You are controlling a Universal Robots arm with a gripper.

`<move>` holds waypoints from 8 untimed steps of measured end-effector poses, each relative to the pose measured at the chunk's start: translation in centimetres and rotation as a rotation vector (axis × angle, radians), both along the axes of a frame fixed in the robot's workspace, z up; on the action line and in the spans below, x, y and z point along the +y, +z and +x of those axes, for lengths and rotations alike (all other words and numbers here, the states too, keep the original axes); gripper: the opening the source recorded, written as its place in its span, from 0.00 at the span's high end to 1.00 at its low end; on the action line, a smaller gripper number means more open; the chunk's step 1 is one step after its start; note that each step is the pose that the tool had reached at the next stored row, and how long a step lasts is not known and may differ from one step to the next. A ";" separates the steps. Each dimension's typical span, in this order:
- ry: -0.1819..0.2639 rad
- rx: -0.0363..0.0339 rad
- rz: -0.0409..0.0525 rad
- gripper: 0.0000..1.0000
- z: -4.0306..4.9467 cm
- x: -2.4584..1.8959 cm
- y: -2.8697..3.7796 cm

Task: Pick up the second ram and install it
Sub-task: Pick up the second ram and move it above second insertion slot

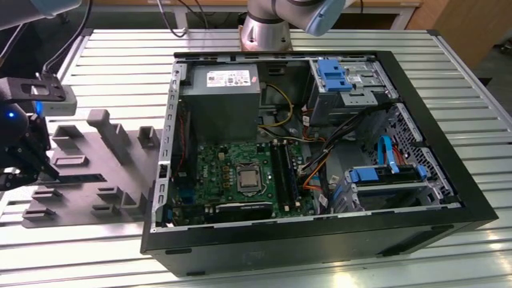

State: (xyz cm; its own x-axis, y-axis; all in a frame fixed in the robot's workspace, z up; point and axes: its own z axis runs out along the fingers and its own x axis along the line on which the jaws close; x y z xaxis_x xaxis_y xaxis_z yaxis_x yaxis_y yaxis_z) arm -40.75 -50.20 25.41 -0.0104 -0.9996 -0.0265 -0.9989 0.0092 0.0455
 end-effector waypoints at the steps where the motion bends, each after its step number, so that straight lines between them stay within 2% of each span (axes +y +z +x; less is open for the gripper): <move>1: 0.000 0.0000 0.0003 0.89 0.00 0.00 0.10; 8: 0.000 0.0000 0.0015 0.89 0.00 0.00 0.78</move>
